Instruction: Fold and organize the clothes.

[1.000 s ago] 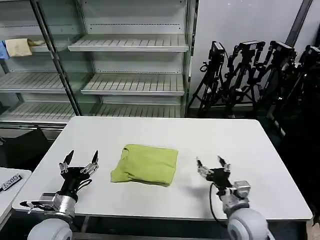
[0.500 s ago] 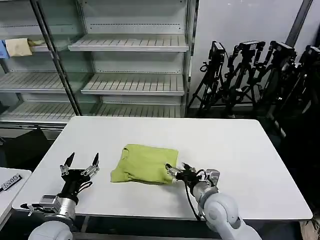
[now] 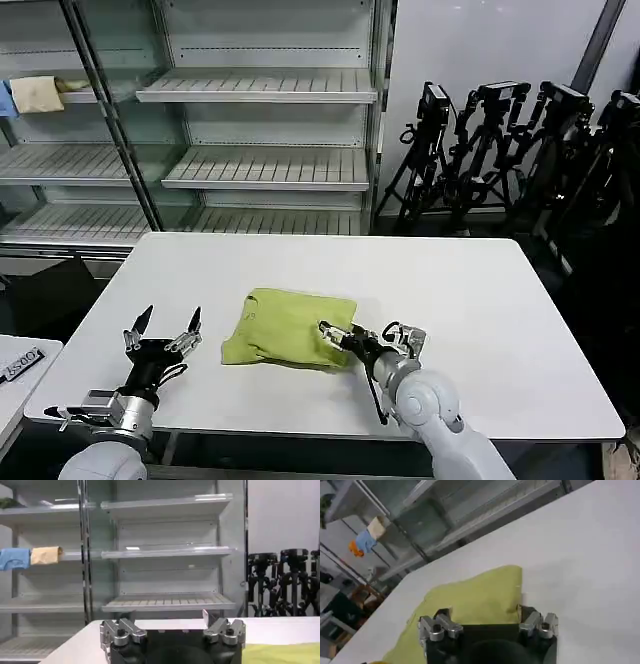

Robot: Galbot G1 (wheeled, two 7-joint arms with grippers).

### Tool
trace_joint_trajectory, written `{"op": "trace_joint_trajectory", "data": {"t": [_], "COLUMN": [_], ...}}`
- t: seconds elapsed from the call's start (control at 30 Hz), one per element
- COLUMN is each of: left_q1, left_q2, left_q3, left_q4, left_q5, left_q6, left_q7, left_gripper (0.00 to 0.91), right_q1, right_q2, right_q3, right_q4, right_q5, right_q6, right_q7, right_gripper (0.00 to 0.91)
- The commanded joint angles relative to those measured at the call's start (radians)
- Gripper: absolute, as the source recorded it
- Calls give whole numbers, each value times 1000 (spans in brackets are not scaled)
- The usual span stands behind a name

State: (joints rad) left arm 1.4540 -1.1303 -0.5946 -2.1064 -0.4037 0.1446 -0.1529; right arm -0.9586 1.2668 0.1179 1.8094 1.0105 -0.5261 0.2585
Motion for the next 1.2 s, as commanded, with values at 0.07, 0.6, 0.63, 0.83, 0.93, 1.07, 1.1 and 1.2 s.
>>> {"op": "trace_joint_trajectory", "data": {"t": [0.07, 0.6, 0.63, 0.83, 0.93, 1.07, 1.1, 1.2], "left_q1": [3, -2, -2, -2, -6, -11, -15, -23], "left_q2": [3, -2, -3, -6, -7, -8, -8, -8], "left_q3": [0, 11, 11, 15, 20, 28, 31, 40], "left_q4": [-1, 0, 0, 1, 1, 2, 3, 6], "left_q5": [0, 1, 1, 1, 1, 3, 4, 6], "left_q6": [0, -1, -1, -2, -1, -1, 0, 1], "left_q7": [2, 1, 1, 1, 1, 1, 1, 1], "left_gripper": [907, 907, 907, 907, 907, 907, 907, 907], "right_q1": [17, -7, -9, -16, -34, -69, -80, -108], "right_q2": [11, 7, 6, -2, -19, -62, -77, -119], "right_q3": [2, 35, 36, 52, 68, 108, 118, 160], "right_q4": [-57, -50, -50, -43, -25, 8, 15, 32], "right_q5": [37, 39, 39, 48, 54, 74, 82, 105], "right_q6": [32, 45, 45, 47, 48, 48, 46, 37], "right_q7": [2, -1, -1, -4, -11, -20, -22, -33], "right_gripper": [30, 0, 0, 0, 0, 0, 0, 0]}}
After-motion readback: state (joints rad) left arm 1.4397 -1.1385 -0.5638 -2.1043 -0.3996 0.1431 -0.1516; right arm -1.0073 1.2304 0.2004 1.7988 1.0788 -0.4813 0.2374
